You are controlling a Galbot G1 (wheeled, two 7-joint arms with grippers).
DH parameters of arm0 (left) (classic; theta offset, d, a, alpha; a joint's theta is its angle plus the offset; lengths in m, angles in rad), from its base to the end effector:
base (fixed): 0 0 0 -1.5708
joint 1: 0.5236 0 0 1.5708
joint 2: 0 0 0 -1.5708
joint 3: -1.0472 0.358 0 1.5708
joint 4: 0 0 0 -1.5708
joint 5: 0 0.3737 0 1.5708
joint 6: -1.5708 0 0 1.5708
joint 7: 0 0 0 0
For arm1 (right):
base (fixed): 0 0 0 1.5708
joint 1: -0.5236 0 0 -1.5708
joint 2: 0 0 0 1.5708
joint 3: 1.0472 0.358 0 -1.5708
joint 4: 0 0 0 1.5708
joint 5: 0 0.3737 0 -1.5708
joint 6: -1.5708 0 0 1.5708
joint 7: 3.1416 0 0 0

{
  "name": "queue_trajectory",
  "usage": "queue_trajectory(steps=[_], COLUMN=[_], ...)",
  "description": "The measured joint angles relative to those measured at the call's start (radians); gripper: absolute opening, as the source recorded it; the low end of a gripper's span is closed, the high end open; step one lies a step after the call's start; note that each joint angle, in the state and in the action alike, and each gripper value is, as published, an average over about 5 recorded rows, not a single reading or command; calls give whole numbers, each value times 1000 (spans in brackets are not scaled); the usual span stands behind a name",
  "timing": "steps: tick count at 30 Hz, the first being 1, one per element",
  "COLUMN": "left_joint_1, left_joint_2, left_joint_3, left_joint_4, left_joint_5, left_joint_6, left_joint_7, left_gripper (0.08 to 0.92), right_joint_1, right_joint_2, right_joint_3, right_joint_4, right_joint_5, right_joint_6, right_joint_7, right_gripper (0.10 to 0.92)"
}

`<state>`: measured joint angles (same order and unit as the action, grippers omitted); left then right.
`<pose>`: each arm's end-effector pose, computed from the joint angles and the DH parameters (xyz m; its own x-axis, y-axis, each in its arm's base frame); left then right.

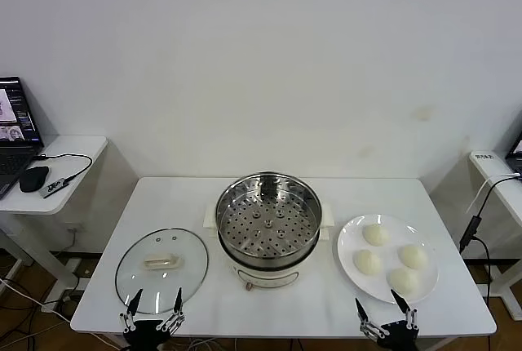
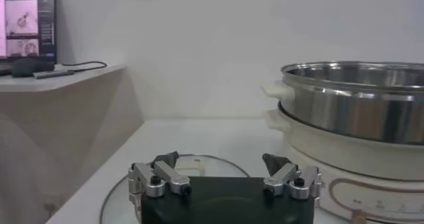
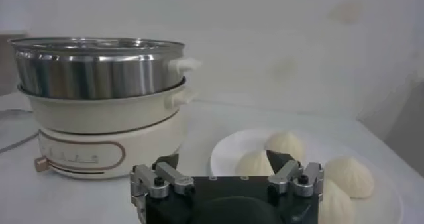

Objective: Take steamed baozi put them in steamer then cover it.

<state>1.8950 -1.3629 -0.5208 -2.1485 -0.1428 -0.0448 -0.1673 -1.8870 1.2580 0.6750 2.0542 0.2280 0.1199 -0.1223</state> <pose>0.0941 0.0309 -0.3345 -0.9722 -0.0507 0.2288 -0.0436 0.9984 0.0362 0.0992 -0.1042 -0.3503 -0.9624 -0.1508 0.2257 -0.1724 0.9818 -0.0791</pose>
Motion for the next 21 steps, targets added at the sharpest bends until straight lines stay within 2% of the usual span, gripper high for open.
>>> queue_trajectory(steps=[7, 21], left_joint_1=[-9, -31], left_joint_2=[5, 27], left_joint_3=[1, -10], left_joint_4=[-17, -32], left_joint_5=[6, 79], left_joint_6=[29, 78], left_joint_7=[3, 9], left_gripper=[823, 823], right_joint_1=[33, 208], right_joint_2=[-24, -207], right_joint_3=[30, 148], right_joint_4=[-3, -71], right_joint_5=[-80, -428], right_joint_6=[3, -57], right_joint_7=[19, -41], right_gripper=[823, 823])
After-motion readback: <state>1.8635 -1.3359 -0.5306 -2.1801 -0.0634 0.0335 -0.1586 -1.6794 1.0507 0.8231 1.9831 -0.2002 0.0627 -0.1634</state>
